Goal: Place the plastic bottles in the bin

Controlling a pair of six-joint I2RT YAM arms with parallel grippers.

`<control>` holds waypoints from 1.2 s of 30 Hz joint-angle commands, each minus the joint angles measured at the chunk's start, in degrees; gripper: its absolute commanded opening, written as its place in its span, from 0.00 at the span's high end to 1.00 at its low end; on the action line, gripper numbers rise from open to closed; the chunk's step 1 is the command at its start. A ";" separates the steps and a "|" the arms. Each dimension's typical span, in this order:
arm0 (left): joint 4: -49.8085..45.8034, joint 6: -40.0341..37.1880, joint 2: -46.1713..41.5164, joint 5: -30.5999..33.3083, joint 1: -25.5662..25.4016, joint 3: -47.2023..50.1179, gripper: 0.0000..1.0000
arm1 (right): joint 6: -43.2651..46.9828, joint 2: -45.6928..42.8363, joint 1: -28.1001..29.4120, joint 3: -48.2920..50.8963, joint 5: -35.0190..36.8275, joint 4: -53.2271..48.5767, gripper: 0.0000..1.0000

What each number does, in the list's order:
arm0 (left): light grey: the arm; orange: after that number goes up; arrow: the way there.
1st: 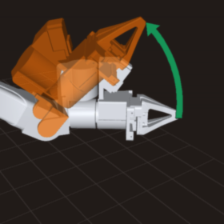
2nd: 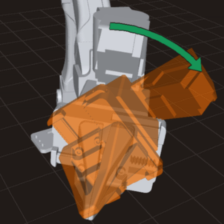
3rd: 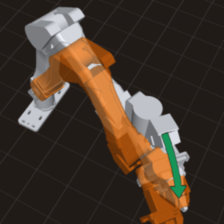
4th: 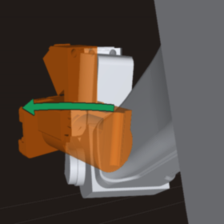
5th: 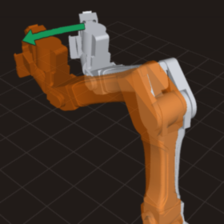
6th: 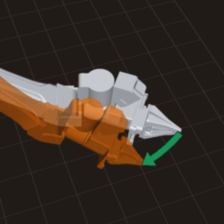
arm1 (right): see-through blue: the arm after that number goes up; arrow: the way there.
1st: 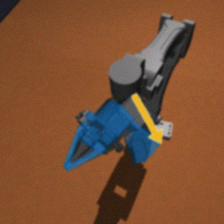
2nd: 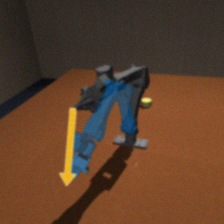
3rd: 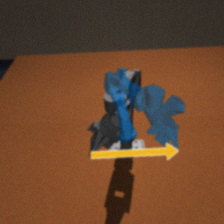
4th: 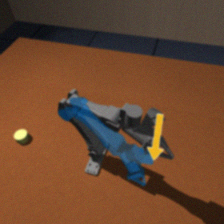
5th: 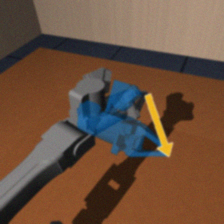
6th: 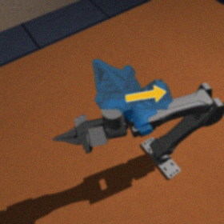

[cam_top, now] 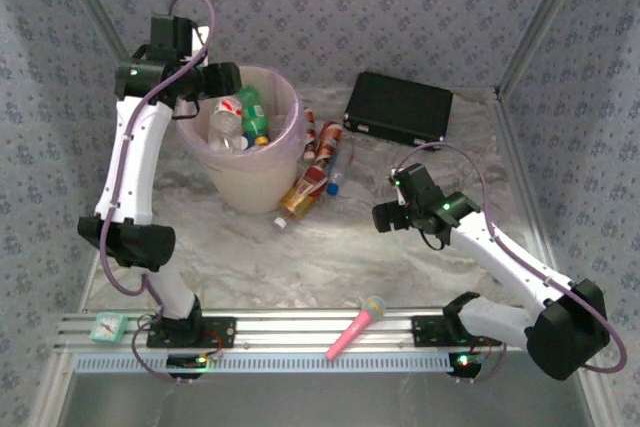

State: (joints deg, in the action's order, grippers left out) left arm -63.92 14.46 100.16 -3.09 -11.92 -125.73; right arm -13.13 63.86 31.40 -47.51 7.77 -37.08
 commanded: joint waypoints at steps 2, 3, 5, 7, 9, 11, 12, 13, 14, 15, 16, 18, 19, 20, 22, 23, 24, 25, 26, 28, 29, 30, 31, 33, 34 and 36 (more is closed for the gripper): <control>0.30 -0.55 -2.02 0.21 -1.17 7.25 0.42 | -0.77 0.48 0.05 -0.27 0.78 -1.06 0.05; 1.11 -0.12 -2.84 0.02 -1.30 9.99 0.43 | -0.87 0.48 0.03 -0.22 0.80 -0.98 0.06; 3.32 0.45 -4.64 0.17 -1.26 15.74 0.48 | -1.02 0.48 0.04 -0.15 0.77 -0.77 0.05; 5.98 1.06 -6.69 1.12 -1.02 21.34 0.50 | -1.11 0.48 0.07 -0.24 0.63 -0.79 0.05; 8.88 1.82 -8.37 1.17 -0.42 25.82 0.52 | -1.11 0.48 0.06 -0.46 0.55 -0.78 0.05; 11.63 2.60 -9.42 0.79 0.20 29.33 0.53 | -1.24 0.57 0.04 -0.70 0.52 -0.80 0.06; 12.86 3.09 -9.84 0.37 0.53 30.69 0.53 | -1.27 0.57 0.14 -0.92 0.50 -0.76 0.06; 14.02 3.53 -10.19 -0.22 0.79 31.72 0.53 | -1.41 0.57 0.16 -1.16 0.46 -0.80 0.06; 14.88 3.80 -10.36 -0.63 0.84 32.25 0.54 | -1.58 0.48 0.15 -1.25 0.47 -0.78 0.06; 15.84 4.02 -10.68 -0.86 0.85 32.47 0.54 | -1.84 0.33 0.24 -1.46 0.23 -0.67 0.06; 16.78 4.25 -10.94 -1.20 0.85 32.57 0.54 | -2.18 0.21 0.23 -1.59 -0.14 -0.41 0.06; 18.22 4.74 -11.13 -2.03 0.78 32.14 0.53 | -3.67 -0.11 0.24 -1.97 -0.96 0.52 0.06; 18.94 4.96 -11.29 -2.39 0.69 31.89 0.50 | -4.89 -0.22 0.24 -2.22 -1.65 1.52 0.06; 19.53 5.10 -11.42 -2.54 0.67 31.66 0.47 | -6.33 -0.33 0.22 -2.32 -2.43 2.33 0.07; 20.19 5.08 -11.48 -2.47 0.64 30.85 0.42 | -9.61 -0.27 0.35 -2.08 -4.75 6.58 0.07; 20.00 4.86 -11.48 -2.22 0.67 30.12 0.39 | -11.16 -0.16 0.56 -1.95 -5.44 7.91 0.07; 19.69 4.44 -11.48 -1.93 0.67 29.26 0.35 | -12.60 0.02 0.75 -1.79 -5.91 9.38 0.07; 19.45 3.75 -11.52 -1.75 0.67 28.26 0.32 | -13.68 0.25 1.01 -1.63 -6.05 10.47 0.07; 19.06 3.06 -11.61 -1.76 0.67 27.28 0.29 | -14.51 0.58 1.10 -1.64 -5.86 11.22 0.07; 17.63 1.50 -11.78 -1.78 0.64 24.34 0.22 | -16.20 1.48 1.06 -1.78 -5.36 12.98 0.07; 16.99 0.85 -11.85 -1.70 0.59 23.12 0.19 | -16.93 2.26 0.99 -1.84 -5.14 13.87 0.07; 16.40 0.20 -12.05 -1.59 0.59 21.82 0.16 | -17.55 3.30 0.74 -2.21 -5.10 14.98 0.07; 15.80 -0.35 -12.29 -1.41 0.59 20.69 0.11 | -17.79 4.67 0.51 -3.00 -5.12 16.07 0.07; 15.02 -1.16 -13.05 -0.92 0.34 19.19 0.04 | -18.07 7.49 0.34 -4.69 -4.95 17.96 0.08; 15.00 -1.19 -13.79 -0.71 0.19 18.95 0.00 | -18.08 9.29 0.31 -5.99 -4.92 18.95 0.08; 15.35 -0.37 -15.68 -0.94 -0.41 19.33 0.00 | -18.05 13.07 -0.15 -8.60 -5.02 19.93 0.08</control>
State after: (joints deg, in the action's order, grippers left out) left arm -46.87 15.03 87.72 -3.79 -11.55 -104.97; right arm -29.21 73.80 31.83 -52.27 2.96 -21.19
